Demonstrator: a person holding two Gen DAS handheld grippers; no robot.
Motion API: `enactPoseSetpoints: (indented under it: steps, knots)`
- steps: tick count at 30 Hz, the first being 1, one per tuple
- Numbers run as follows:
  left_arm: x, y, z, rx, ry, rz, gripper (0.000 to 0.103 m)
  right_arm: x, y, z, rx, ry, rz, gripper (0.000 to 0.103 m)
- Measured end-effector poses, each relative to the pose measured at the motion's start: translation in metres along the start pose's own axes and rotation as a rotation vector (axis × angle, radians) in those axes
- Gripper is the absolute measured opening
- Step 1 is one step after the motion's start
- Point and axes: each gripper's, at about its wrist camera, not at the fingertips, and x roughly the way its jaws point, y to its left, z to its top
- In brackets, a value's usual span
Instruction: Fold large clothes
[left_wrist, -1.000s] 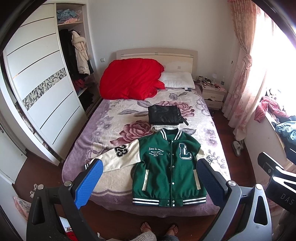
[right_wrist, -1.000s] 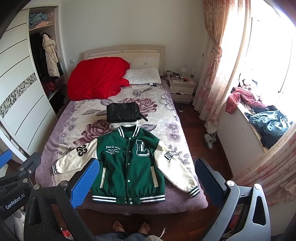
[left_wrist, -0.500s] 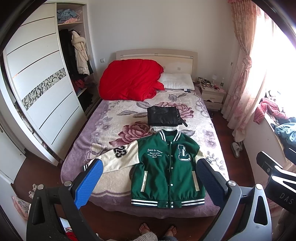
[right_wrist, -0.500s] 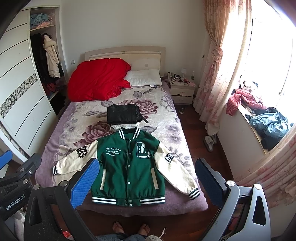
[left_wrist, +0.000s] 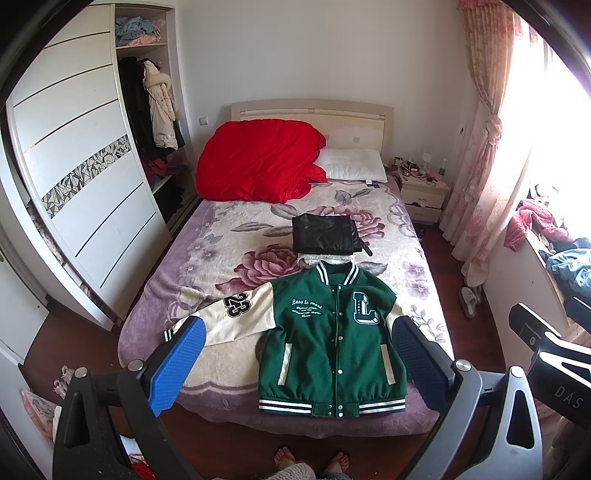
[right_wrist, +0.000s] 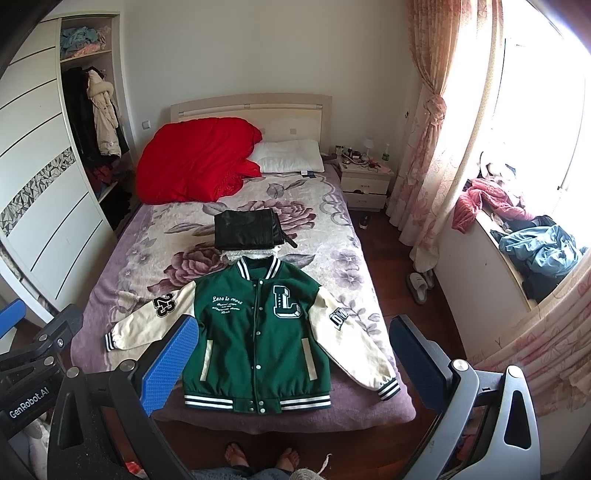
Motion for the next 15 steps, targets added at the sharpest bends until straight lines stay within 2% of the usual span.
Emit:
enactPoseSetpoints:
  steps: [15]
  knots:
    - [0.002,-0.001,0.005,-0.005,-0.009,-0.001,0.103,0.008,0.014,0.045,-0.003,-0.011,0.0,0.103]
